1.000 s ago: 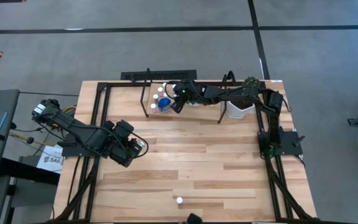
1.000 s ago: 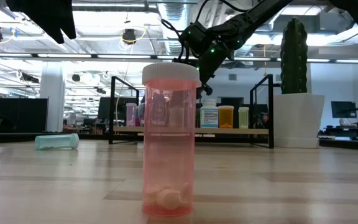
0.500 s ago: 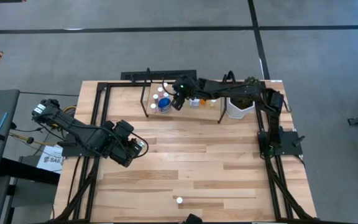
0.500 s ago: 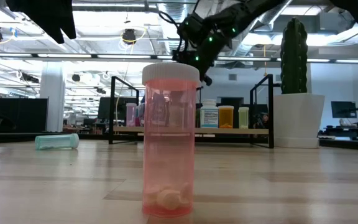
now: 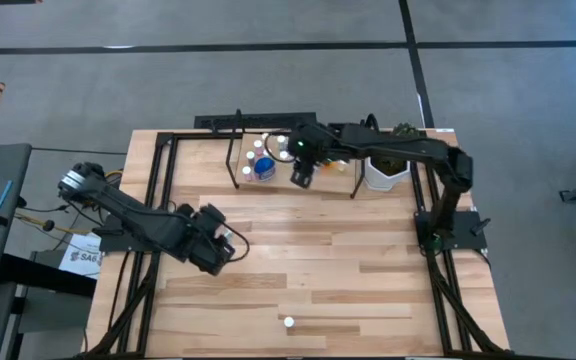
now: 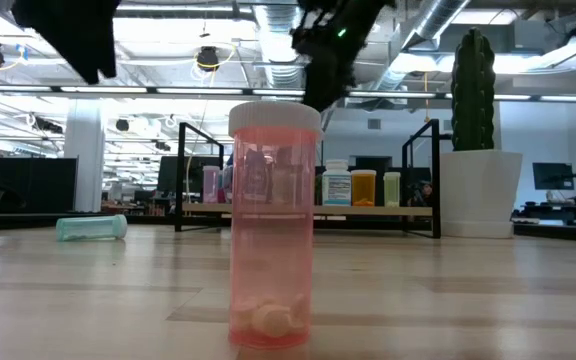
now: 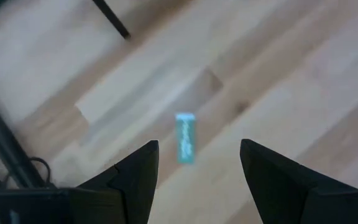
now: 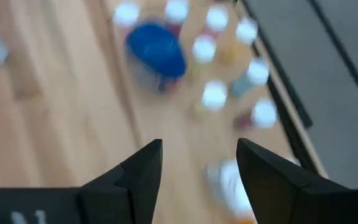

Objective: Pick and place medicine bottles onto shelf by color
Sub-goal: Put the blue pill bottle on the shelf

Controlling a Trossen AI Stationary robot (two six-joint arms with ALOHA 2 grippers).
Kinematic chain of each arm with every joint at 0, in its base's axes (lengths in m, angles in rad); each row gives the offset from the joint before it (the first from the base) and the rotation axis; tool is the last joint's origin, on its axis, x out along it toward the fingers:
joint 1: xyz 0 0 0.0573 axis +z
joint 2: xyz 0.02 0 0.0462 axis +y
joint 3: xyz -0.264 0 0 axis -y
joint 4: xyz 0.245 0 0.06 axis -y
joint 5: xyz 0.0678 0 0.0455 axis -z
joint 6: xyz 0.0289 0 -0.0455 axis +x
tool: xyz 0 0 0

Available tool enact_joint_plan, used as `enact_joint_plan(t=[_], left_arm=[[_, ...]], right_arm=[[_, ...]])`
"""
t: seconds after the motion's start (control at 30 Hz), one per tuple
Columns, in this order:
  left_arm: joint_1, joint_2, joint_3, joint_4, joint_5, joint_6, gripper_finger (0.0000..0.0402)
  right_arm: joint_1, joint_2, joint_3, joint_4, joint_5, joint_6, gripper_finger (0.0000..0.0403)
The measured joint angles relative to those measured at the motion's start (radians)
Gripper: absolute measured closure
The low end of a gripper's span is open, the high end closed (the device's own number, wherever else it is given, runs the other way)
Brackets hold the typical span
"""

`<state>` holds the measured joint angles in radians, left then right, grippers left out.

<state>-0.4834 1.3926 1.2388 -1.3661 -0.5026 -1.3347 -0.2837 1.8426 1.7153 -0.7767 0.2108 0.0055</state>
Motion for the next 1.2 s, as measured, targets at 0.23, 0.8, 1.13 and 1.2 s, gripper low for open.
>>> enact_joint_plan(t=[0.23,0.8,1.13,1.2], left_arm=[[0.008,0.153,0.000,0.047,0.153,0.092,0.0187],[0.075,0.284,-0.038,0.019,0.274,0.280,0.0187],[0.194,-0.071,-0.501,0.503,0.343,0.296,0.0187],[0.202,-0.116,-0.544,0.560,0.344,0.266,0.0187]], right_arm=[[0.118,-0.109,-0.002,-0.213,0.000,0.063,0.0181],[0.429,-0.205,-0.178,-0.398,0.183,0.387,0.0188],[0.395,-0.295,-0.303,-0.258,0.261,0.434,0.0189],[0.383,-0.294,-0.303,-0.259,0.254,0.433,0.0189]])
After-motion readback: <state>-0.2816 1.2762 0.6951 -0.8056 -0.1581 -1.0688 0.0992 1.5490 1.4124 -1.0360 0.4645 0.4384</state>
